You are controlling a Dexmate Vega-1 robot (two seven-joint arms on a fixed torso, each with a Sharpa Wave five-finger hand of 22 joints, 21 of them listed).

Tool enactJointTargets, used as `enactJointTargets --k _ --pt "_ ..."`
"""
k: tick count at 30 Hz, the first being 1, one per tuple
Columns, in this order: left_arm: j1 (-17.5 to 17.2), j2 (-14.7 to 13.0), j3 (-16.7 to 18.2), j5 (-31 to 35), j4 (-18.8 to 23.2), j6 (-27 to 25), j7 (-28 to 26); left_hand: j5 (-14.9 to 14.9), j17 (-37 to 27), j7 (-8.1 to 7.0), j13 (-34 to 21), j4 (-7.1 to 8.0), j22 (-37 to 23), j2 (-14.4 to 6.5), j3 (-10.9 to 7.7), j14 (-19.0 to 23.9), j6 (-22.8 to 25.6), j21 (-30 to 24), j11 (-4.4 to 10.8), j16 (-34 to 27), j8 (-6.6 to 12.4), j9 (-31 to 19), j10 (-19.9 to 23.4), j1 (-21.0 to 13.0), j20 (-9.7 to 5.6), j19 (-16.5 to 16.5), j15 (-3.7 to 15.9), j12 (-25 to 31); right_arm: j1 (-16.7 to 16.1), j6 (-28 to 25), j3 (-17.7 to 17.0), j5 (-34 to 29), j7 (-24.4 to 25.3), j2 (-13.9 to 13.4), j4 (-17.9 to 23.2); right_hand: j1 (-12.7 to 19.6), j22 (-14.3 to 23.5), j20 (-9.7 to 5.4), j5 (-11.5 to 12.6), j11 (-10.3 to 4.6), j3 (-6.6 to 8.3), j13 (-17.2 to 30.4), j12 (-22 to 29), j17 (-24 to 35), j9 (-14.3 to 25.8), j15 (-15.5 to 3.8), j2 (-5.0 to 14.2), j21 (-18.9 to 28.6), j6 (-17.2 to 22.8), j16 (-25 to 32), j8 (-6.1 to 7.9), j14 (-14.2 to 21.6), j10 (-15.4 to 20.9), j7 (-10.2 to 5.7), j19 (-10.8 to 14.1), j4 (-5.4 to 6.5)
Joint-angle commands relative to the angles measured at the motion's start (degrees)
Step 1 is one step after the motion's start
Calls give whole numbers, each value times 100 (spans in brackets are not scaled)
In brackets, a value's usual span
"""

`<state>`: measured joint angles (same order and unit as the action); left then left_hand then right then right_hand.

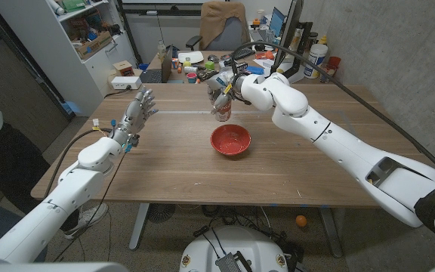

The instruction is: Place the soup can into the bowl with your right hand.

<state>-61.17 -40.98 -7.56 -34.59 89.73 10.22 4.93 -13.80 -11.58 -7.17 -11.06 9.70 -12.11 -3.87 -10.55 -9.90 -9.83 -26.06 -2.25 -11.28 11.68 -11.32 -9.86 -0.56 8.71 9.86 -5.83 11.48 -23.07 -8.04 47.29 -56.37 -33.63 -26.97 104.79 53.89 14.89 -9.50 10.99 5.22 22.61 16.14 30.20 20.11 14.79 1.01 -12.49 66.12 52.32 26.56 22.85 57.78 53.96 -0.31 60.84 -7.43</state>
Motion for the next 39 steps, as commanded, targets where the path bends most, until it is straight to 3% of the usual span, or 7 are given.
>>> enactJointTargets --k 1,16,39 --pt "51 -28 -22 21 30 3 36 -52 -19 -6 -23 14 -30 -114 28 -1212 -1401 6 -35 -8 -10 -17 -1215 -9 43 849 -3 40 -461 -112 -250 -131 -180 -271 475 2164 -6 -351 35 -499 -31 229 243 13 19 -1397 2106 40 61 40 -12 2186 616 17 -98 -20" --pt "231 -77 -37 75 -62 -7 101 -63 -17 -11 -23 11 -30 -121 56 -1213 -1408 8 -42 -14 -10 -17 -1222 -17 47 849 6 44 -871 -297 -419 -259 -142 -322 672 2196 -35 -352 39 -498 -75 238 250 14 38 -1397 2107 97 80 47 -48 2188 619 18 -127 -14" --pt "155 -141 6 73 62 -101 26 -78 -15 -13 -23 5 -29 -128 90 -1227 -1422 15 -36 -14 -11 -17 -1235 -30 55 859 -5 46 -1216 -425 -425 -148 304 -241 439 2224 -69 -350 44 -493 -127 230 251 25 69 -1394 2114 168 106 62 -83 2188 635 12 -160 2"
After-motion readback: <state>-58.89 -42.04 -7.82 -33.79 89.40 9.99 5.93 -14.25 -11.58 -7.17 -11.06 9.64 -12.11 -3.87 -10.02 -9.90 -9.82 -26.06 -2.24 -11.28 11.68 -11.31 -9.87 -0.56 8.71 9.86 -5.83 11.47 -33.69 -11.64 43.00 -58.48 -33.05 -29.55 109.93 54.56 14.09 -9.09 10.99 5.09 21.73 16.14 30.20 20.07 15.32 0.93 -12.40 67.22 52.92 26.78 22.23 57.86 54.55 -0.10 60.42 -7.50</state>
